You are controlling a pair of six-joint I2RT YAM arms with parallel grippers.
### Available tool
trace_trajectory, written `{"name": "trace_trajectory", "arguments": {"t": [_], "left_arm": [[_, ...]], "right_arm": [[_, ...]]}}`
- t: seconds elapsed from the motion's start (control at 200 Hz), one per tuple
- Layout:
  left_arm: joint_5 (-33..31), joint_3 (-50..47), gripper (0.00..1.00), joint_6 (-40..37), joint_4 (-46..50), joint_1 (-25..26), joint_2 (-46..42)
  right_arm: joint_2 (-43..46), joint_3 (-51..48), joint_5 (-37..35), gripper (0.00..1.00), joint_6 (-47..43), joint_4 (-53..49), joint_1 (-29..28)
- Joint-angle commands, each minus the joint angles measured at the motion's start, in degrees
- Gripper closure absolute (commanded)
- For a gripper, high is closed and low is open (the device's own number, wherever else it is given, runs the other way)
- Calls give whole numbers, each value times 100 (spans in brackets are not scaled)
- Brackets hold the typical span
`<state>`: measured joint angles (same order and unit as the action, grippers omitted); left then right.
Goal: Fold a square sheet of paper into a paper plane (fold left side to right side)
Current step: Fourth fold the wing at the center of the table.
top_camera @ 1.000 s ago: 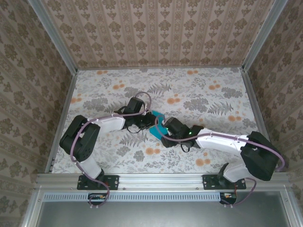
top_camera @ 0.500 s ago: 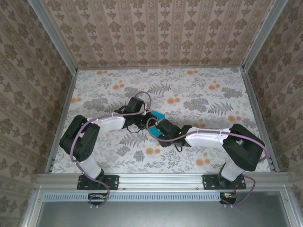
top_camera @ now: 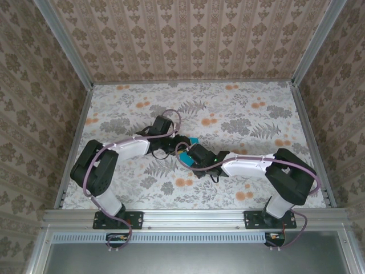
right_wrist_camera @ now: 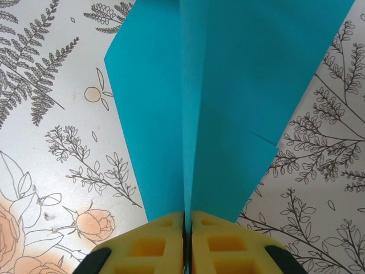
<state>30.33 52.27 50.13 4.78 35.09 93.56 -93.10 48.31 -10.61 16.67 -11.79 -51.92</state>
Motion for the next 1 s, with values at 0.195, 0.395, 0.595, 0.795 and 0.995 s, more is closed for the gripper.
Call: {"name": "trace_trajectory", "arguments": {"t": [0.195,0.395,0.595,0.795,0.995], "left_arm": [[-273,-468,44,-77,476,-417,-957],[-38,-668,66,176,-37,-348,-622],[97,-361,63,284,-482,-46,73],[69,-169,61,319,-568,120,531],[23,-209,59,361,-661,130,705]], "right_arm": [[1,58,1001,92,318,-12,248],[71,-104,1731,92,509,205,632],[29,-200,2034,92,573,344,823],[-92,-193,2183,92,609,369,910],[-247,-132,2318,92,606,353,949]]}}
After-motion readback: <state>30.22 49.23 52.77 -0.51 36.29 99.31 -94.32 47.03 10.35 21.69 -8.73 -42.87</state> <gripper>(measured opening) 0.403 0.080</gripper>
